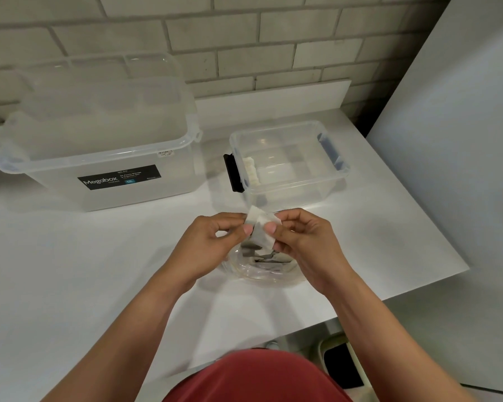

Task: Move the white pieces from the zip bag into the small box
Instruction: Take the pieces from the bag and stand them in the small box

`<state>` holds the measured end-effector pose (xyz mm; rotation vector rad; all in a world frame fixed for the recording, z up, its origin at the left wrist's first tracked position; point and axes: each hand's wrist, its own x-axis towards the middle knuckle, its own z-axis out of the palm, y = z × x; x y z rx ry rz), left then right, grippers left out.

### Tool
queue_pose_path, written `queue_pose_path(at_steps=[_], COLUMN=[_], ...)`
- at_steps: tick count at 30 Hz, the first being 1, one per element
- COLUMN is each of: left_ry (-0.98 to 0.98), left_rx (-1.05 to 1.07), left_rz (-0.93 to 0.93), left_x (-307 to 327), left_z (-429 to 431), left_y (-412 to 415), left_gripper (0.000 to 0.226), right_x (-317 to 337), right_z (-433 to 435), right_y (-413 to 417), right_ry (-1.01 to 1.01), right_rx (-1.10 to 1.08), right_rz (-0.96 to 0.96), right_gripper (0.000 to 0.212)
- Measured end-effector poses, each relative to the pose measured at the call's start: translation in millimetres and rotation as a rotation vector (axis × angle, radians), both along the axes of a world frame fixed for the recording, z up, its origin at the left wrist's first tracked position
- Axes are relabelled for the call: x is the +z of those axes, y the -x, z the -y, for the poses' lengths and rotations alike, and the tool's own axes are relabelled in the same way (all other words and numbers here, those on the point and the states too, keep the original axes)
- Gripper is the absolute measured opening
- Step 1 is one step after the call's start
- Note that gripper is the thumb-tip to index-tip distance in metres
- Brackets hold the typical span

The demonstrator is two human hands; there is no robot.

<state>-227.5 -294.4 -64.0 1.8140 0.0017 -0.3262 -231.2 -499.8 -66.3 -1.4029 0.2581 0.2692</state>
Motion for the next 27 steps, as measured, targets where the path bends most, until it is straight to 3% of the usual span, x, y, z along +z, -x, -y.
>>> queue_pose_path(at_steps=[7, 10, 14, 18, 22, 27], left_ry=[0.029, 0.046, -0.097, -0.132, -0.137, -0.127], left_rx=[-0.072, -0.113, -0.130, -0.079, -0.048, 0.080], left_rz=[-0.059, -0.062, 0.083, 0.081, 0.075, 0.051], left_x=[2, 6, 6, 1, 0, -6], left_z=[-3, -3, -1, 1, 1, -4], left_y=[-2, -1, -1, -4, -7, -12], left_gripper=[0.026, 0.022, 0.017, 0.017, 0.015, 0.033], right_x=[3, 9, 12, 19, 35, 76], right_z=[-1, 1, -1, 0, 13, 39], right_y=[-3, -2, -2, -1, -8, -67], right_ry=[0.023, 0.146, 0.296, 0.348, 0.579, 0.454], right_rx=[0.029, 0.103, 0.127, 0.169, 0.280, 0.035], right_rz=[0.008, 0.058, 0.116, 0.128, 0.262, 0.440], right_gripper=[0.035, 0.027, 0.020, 0.010, 0.005, 0.003])
